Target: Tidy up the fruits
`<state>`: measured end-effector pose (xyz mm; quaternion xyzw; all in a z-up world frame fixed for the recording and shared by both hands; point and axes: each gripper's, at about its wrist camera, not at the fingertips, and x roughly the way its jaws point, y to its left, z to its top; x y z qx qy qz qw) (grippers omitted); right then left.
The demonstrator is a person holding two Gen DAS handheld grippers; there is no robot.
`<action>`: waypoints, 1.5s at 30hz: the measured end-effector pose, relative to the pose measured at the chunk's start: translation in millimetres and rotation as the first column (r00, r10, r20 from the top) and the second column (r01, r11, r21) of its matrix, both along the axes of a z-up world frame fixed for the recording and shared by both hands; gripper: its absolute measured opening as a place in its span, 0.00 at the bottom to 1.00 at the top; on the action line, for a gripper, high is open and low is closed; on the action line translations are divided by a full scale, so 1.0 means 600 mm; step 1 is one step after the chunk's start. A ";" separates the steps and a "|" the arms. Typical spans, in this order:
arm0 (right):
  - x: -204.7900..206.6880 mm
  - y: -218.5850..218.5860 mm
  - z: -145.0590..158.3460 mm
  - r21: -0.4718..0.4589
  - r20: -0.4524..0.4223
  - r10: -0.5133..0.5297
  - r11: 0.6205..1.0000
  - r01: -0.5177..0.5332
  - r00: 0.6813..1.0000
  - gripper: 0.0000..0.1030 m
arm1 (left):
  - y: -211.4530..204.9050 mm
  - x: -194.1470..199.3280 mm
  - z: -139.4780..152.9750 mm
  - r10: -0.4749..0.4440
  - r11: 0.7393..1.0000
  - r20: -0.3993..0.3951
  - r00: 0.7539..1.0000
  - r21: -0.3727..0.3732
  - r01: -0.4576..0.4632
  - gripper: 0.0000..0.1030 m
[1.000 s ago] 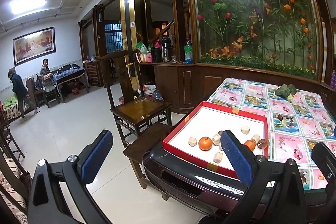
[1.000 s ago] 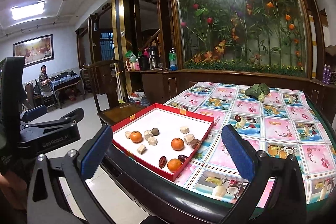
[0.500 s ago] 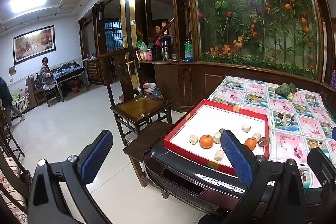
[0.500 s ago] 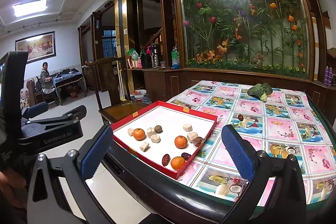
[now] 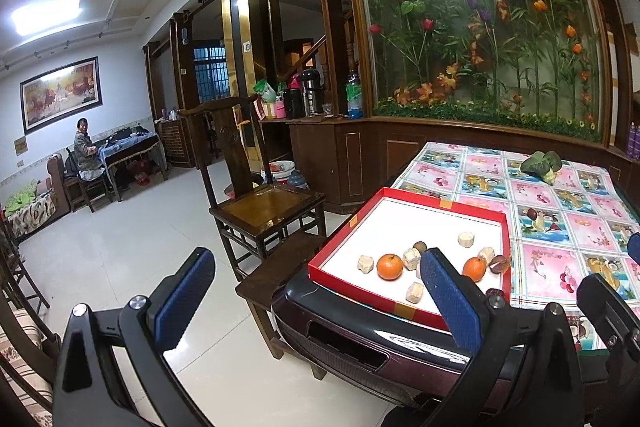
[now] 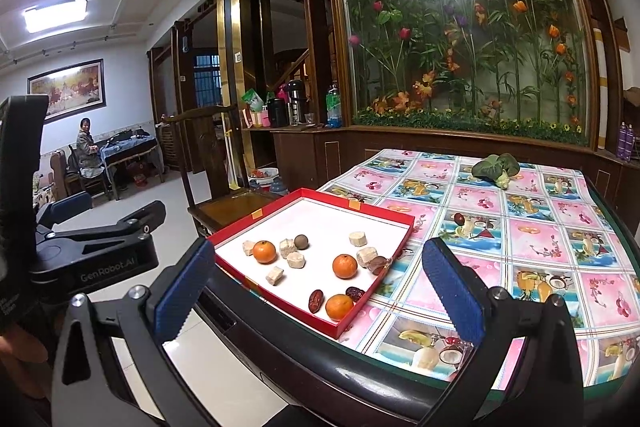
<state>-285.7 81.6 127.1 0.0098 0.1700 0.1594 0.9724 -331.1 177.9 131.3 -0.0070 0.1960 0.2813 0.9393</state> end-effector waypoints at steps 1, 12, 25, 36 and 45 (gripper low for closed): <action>0.000 0.000 0.000 0.000 0.003 -0.003 1.000 0.003 1.000 1.00 | 0.000 0.000 0.000 -0.002 1.000 -0.001 1.000 -0.001 0.002 0.99; -0.001 -0.006 -0.008 0.019 0.001 -0.015 1.000 0.015 1.000 1.00 | 0.002 -0.004 0.000 -0.005 1.000 0.002 1.000 -0.004 0.005 0.99; 0.000 -0.004 -0.010 0.017 -0.004 -0.014 1.000 0.014 1.000 1.00 | -0.001 -0.004 -0.002 -0.019 1.000 -0.012 1.000 -0.005 0.019 0.99; 0.000 -0.004 -0.009 0.018 -0.004 -0.013 1.000 0.013 1.000 1.00 | -0.004 -0.006 0.003 -0.035 0.999 0.000 0.999 -0.009 0.035 0.99; 0.004 0.005 -0.011 0.007 0.003 0.002 1.000 -0.002 1.000 1.00 | -0.003 -0.004 0.005 -0.041 0.999 0.003 0.999 -0.011 0.041 0.99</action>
